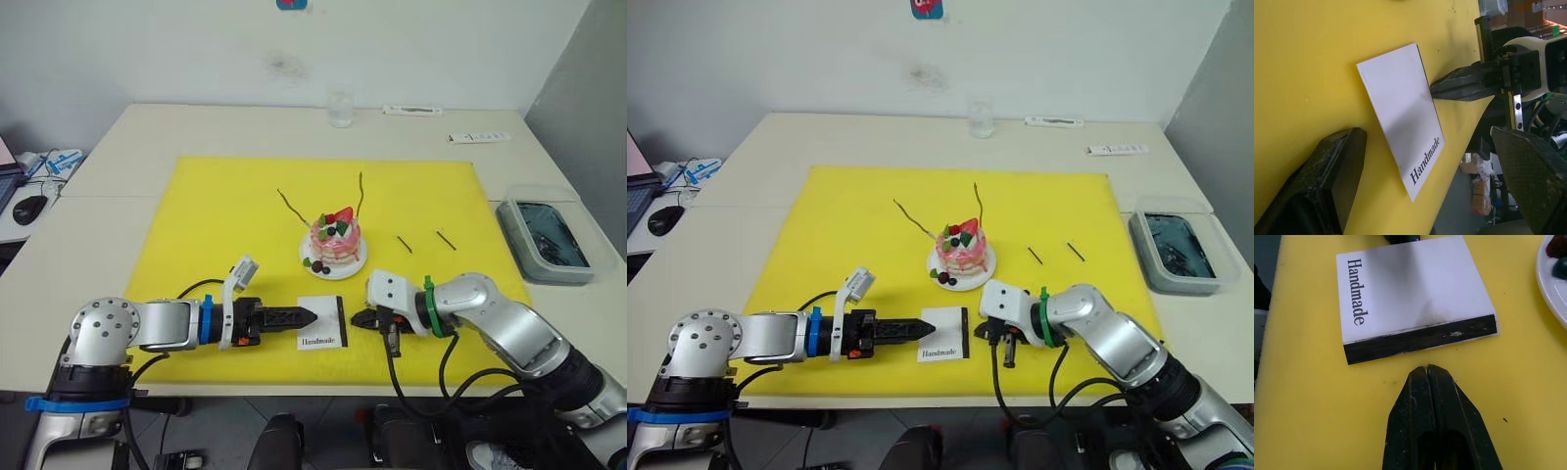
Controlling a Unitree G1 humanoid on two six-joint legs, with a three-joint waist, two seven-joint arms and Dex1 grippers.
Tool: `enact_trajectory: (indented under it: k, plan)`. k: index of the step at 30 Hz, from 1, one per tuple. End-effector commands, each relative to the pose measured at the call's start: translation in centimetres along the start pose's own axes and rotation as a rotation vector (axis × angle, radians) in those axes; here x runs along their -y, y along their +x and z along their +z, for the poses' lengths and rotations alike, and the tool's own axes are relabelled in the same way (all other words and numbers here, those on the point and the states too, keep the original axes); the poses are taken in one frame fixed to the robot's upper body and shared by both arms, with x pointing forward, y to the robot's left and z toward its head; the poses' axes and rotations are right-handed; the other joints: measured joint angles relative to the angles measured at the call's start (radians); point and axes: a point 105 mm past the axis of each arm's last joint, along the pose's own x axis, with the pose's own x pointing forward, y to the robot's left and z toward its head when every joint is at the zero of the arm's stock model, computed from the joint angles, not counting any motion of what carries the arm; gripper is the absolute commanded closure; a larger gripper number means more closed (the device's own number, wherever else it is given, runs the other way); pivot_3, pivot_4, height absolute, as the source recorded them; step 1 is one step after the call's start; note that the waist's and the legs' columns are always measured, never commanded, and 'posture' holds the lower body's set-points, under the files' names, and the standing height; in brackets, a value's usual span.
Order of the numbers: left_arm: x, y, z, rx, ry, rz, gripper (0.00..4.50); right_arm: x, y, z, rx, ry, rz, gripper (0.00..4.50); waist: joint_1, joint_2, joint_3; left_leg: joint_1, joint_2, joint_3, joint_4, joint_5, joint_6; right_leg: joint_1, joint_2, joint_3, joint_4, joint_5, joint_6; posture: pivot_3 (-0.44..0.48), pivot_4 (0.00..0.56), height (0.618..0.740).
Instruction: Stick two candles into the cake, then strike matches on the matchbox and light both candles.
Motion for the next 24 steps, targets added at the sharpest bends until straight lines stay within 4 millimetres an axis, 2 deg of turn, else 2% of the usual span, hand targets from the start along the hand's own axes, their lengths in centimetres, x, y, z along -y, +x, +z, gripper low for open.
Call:
enact_trajectory:
  k: [1, 24]
  plan:
    - [-0.2, 0.9, -0.9, -0.029, -0.006, 0.005, 0.00, -0.6, 0.7, 1.0, 0.033, -0.039, 0.036, 4.48, 0.000, 0.000, 0.000, 0.001, 0.000, 0.000, 0.000, 0.000, 0.000, 0.001, 0.000, 0.000, 0.000, 0.000, -0.001, 0.000, 0.150, 0.740]
    - [0.0, 1.3, -1.8, -0.025, -0.016, -0.016, 0.00, -0.6, 2.7, 3.1, 0.104, -0.086, 0.075, 4.48, -0.001, 0.000, -0.001, 0.004, 0.000, 0.000, -0.001, 0.000, 0.000, 0.003, 0.000, 0.001, 0.000, -0.002, -0.004, 0.000, 0.150, 0.740]
